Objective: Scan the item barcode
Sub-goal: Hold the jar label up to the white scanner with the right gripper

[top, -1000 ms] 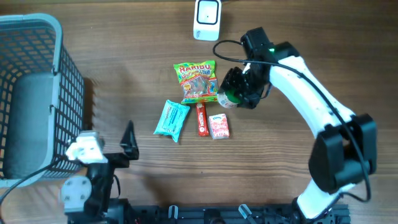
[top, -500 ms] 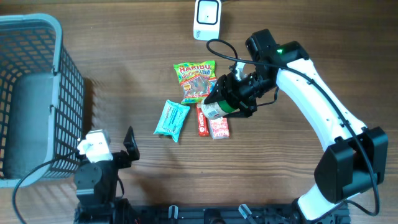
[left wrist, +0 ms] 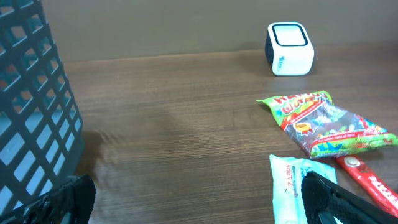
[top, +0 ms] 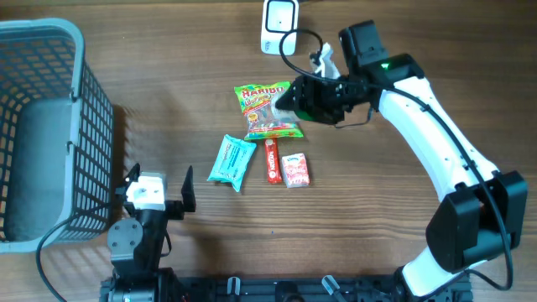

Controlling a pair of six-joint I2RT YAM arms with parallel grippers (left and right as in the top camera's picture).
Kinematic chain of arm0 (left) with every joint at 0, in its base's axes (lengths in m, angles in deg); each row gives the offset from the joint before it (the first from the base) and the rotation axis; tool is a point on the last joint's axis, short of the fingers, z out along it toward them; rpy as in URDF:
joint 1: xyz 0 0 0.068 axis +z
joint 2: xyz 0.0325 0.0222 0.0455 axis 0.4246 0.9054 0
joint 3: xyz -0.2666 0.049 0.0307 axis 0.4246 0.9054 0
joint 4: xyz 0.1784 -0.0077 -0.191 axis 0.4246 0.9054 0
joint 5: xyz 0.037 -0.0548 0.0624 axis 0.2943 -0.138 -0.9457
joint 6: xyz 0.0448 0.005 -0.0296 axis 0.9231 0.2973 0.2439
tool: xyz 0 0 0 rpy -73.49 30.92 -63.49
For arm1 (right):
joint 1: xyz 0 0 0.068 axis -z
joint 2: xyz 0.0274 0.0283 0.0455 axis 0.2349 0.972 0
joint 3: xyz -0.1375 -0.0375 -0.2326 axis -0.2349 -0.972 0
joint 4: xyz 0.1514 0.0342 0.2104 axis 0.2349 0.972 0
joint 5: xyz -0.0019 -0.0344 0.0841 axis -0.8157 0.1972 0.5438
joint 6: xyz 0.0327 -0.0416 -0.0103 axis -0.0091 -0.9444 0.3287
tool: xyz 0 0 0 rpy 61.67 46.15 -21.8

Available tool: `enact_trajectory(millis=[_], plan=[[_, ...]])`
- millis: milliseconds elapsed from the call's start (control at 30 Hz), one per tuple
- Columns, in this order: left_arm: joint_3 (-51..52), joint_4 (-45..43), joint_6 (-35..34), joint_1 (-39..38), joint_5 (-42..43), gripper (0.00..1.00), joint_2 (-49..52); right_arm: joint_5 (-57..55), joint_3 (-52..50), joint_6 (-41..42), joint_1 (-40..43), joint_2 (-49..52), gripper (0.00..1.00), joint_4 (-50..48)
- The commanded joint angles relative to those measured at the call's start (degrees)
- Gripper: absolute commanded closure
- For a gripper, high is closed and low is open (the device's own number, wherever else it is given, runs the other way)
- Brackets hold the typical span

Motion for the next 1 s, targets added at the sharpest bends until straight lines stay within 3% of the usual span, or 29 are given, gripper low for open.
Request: enact_trajectory(millis=[0,233,433,600,800,967], plan=[[0.5,0.8,3.0,-0.3,1.3,0.0,-0.5,-2.8,1.8,-1.3,0.2,-1.9,0.47,-10.6],[0.5,0.8,3.0,-0.3,1.3,0.0,-0.5,-22.6,1.7,-1.7,0.2,-1.6,0.45,-25.9],[0.5,0.8,3.0,-0.3,1.3,0.0,-0.5,-36.8,1.5,-7.2,0.1,1.8,0.52,-36.9],[0.5,0.8,3.0,-0.3,1.3,0.0,-0.5,-39.5,1.5,-10.3,0.0,9.0,0.54,-48.1],[0.5,0.8,3.0,-0.3,1.3,0.0,-0.5,-40.8,1.6,-13.8,-1.8,19.5,0.47,-69.6],[0.5,0.8,3.0,-0.3,1.3,0.0,-0.5,-43.5,1.6,-15.0,-3.4,23.7,0.44,-77.9]])
